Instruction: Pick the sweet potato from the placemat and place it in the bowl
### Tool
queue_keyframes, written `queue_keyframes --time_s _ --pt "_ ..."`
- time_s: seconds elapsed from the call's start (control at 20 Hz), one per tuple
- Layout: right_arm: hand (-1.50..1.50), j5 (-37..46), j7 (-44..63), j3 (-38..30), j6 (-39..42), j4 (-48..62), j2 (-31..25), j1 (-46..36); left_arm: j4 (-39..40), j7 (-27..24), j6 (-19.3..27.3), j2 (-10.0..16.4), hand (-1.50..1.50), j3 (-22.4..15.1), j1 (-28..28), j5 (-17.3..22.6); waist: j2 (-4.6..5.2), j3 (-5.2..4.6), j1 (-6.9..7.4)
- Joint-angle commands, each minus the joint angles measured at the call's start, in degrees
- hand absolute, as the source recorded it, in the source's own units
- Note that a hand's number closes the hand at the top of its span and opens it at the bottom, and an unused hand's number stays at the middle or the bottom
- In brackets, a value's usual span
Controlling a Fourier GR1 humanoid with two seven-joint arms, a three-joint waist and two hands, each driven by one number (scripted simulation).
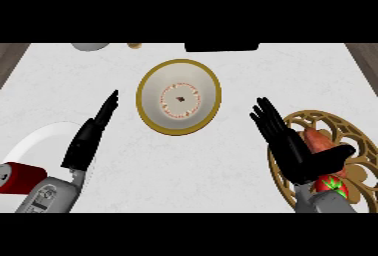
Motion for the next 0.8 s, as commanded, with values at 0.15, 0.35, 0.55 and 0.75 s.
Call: queue_keyframes --time_s 0.15,0.35,0.55,0.75 --pt "1.50 5.54 -2.31 -9.28 7.44 -3.08 -19.83 0.24 -3.77 2.51 -3.01 -4.59 0.00 1.74 1.36 8.22 -0.42 -1.67 -0.86" --pt "1.50 17.29 -0.15 -17.85 -4.91 6.34 -29.99 2.93 -3.32 2.18 -2.82 -9.28 0.00 1.97 3.96 12.77 0.00 -2.02 -3.49" --pt "-1.50 14.14 -17.84 -18.77 1.79 -0.09 -26.16 13.17 -8.70 5.33 -8.32 -6.32 0.00 4.32 5.69 18.02 -0.36 -1.53 -0.40" --pt "-1.50 21.64 -18.54 -16.72 4.25 -5.71 -33.02 16.24 -8.86 6.76 -6.52 -8.45 0.00 3.77 5.06 17.65 -0.31 -1.63 -0.34"
